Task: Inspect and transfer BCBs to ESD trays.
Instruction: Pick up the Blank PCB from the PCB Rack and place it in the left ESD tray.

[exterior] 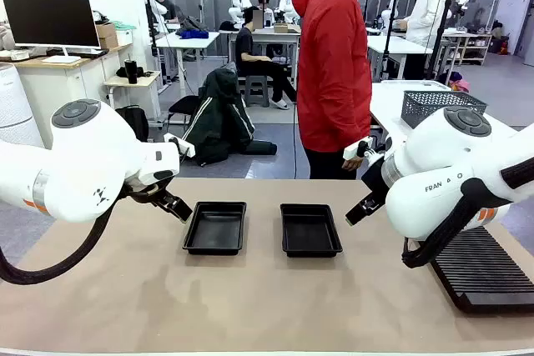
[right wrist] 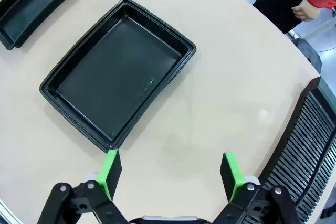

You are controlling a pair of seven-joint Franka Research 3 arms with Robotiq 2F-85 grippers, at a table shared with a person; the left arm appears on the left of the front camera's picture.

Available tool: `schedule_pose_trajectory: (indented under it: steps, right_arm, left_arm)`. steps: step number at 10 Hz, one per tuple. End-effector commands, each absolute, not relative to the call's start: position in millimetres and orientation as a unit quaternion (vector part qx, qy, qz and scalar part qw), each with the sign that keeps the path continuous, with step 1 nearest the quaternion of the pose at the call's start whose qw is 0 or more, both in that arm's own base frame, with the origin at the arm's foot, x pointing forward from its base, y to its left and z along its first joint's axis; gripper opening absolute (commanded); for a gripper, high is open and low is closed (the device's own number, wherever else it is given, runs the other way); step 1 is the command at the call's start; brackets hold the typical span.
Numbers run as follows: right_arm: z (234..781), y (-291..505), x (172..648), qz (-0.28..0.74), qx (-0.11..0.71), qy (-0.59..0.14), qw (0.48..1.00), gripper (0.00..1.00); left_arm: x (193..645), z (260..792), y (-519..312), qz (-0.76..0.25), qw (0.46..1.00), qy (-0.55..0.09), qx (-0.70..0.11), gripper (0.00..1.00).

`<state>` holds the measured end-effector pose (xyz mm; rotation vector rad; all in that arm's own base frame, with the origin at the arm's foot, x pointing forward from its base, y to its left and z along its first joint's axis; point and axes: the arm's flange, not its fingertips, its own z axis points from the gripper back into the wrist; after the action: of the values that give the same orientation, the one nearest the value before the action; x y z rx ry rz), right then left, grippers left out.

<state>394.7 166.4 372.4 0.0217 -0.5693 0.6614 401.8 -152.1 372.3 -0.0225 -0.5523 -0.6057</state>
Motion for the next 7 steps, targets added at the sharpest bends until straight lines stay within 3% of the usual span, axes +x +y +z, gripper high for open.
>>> schedule_pose_trajectory:
  steps: [1,7]
  right_arm:
    - [372.4,166.4,394.7,0.320,0.011,-0.276,0.906,1.00]
    - [372.4,166.4,394.7,0.320,0.011,-0.276,0.906,1.00]
  left_arm:
    - [401.8,372.2,-152.1,-0.294,0.917,-0.268,-0.011,1.00]
    - [401.8,372.2,-152.1,-0.294,0.917,-0.268,-0.011,1.00]
